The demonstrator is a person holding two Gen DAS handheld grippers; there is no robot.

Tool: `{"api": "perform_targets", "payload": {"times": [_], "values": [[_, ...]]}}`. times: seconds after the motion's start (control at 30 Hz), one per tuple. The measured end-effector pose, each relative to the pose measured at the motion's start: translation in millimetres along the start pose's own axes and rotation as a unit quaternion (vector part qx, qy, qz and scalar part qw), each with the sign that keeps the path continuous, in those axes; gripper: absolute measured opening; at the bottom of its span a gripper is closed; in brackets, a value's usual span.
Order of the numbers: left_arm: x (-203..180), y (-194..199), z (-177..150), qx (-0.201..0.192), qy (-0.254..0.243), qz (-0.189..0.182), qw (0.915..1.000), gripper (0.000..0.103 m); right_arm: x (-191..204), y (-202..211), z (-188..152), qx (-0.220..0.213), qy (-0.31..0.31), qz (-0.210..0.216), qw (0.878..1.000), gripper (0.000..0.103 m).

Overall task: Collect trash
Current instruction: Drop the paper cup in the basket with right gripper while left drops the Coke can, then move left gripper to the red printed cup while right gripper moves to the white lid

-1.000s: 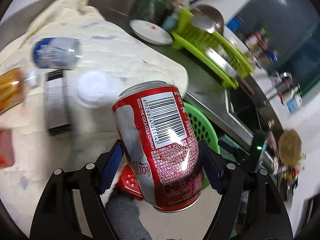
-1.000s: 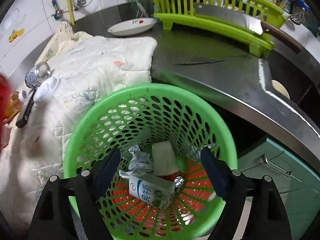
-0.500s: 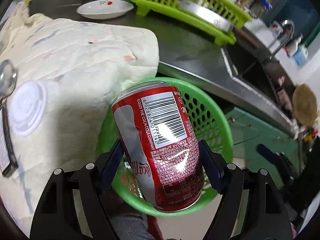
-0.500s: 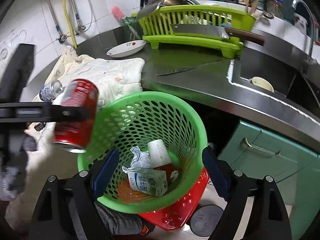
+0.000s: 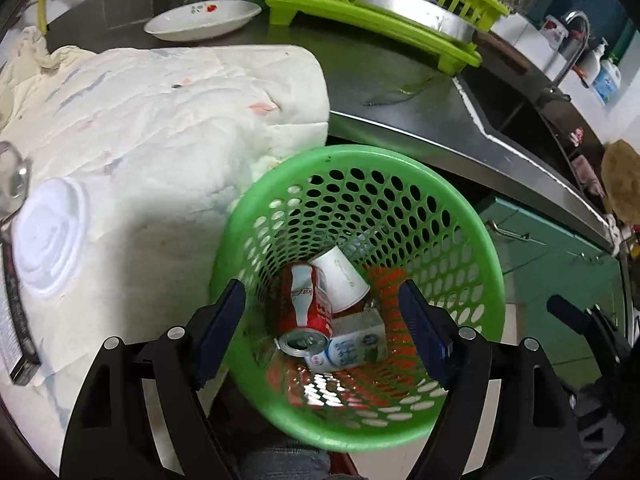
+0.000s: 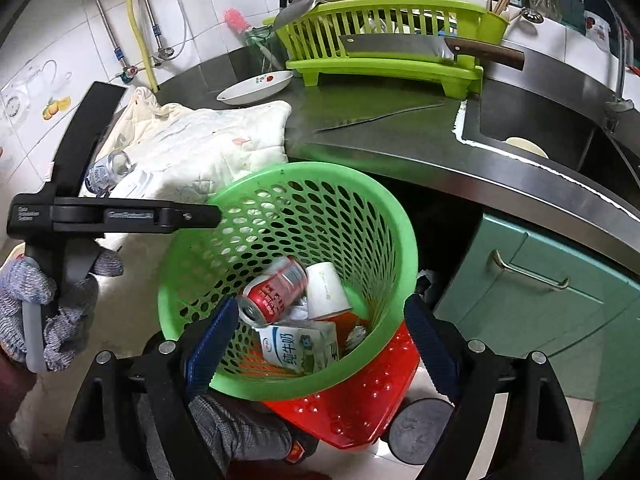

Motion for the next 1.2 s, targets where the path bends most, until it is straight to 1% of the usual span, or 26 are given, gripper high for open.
{"api": "perform_targets", "payload": {"times": [0.1,0.2,0.23,0.33,0.4,0.57,0.8,0.9,1.0,1.07,1.2], "values": [[9,23,-9,-0.017,0.007,-0.002,0.9998,0.078,8,3,0,-0.001,0.000,0.011,1.000,0.082],[17,41,-19,-0.023,0.014,0.001,0.9997,0.078,22,7,1,-0.006,0.007,0.019,1.000,0.083],[21,51,-24,-0.031,0.014,0.000,0.9994,0.078,26,7,2,-0.008,0.009,0.020,1.000,0.083],[36,74,-37,-0.045,0.019,0.021,0.9986,0.078,44,10,4,-0.009,0.016,0.031,0.999,0.083],[45,86,-45,-0.049,0.026,0.027,0.9981,0.078,56,10,6,-0.009,0.021,0.036,0.999,0.083],[76,122,-72,-0.064,0.045,0.053,0.9955,0.078,93,5,6,-0.006,0.045,0.051,0.998,0.083],[120,166,-109,-0.073,0.056,0.093,0.9914,0.078,147,-8,4,0.007,0.074,0.073,0.995,0.083],[145,190,-124,-0.085,0.075,0.118,0.9865,0.078,170,-15,0,0.017,0.085,0.087,0.992,0.083],[172,217,-141,-0.102,0.105,0.141,0.9791,0.078,194,-21,-4,0.023,0.105,0.096,0.990,0.083],[191,237,-153,-0.116,0.123,0.163,0.9720,0.078,205,-26,-6,0.029,0.114,0.101,0.988,0.083],[215,262,-168,-0.129,0.132,0.188,0.9646,0.078,228,-35,-9,0.038,0.129,0.110,0.985,0.083]]}}
Point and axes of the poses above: each gripper's, at about its wrist camera, not at the fingertips, and y roughly against the way its jaws point, x to its left, z to its top, the point moved 8 cm from there along -y, roughly the way its jaws point, and after that the axes turned 13 degrees about -y, right-handed, at the moved point
